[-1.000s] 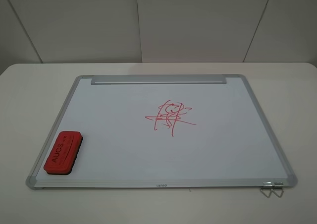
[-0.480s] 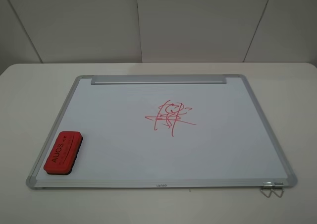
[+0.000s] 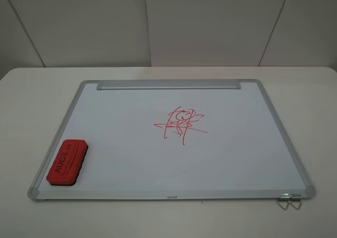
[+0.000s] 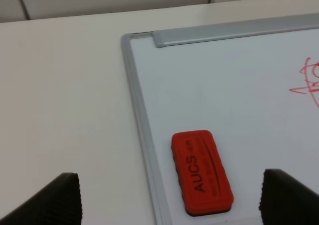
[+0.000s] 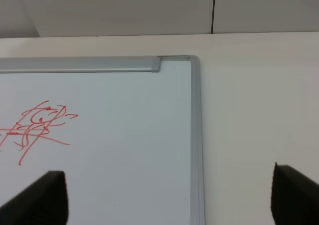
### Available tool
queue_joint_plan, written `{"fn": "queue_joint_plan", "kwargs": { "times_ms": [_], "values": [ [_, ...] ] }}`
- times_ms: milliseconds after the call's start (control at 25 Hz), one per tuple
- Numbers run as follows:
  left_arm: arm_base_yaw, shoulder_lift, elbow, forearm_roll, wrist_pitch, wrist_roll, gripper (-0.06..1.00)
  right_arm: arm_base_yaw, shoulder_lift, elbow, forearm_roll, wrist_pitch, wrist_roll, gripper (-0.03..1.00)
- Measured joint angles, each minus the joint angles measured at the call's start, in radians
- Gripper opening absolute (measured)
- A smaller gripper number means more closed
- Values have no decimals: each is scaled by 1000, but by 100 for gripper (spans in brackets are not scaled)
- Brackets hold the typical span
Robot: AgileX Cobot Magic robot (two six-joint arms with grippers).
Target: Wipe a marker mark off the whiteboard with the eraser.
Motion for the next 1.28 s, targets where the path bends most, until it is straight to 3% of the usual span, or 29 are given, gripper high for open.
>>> {"fn": "queue_joint_plan", "kwargs": {
  "times_ms": [120, 520, 1280],
  "values": [
    [45, 0, 0, 0, 0, 0, 72, 0, 0, 0, 0, 0, 0, 72],
    [82, 0, 0, 0, 0, 0, 72, 0, 0, 0, 0, 0, 0, 72],
    [85, 0, 0, -8, 0, 0, 72, 0, 0, 0, 0, 0, 0, 72]
  ]
}}
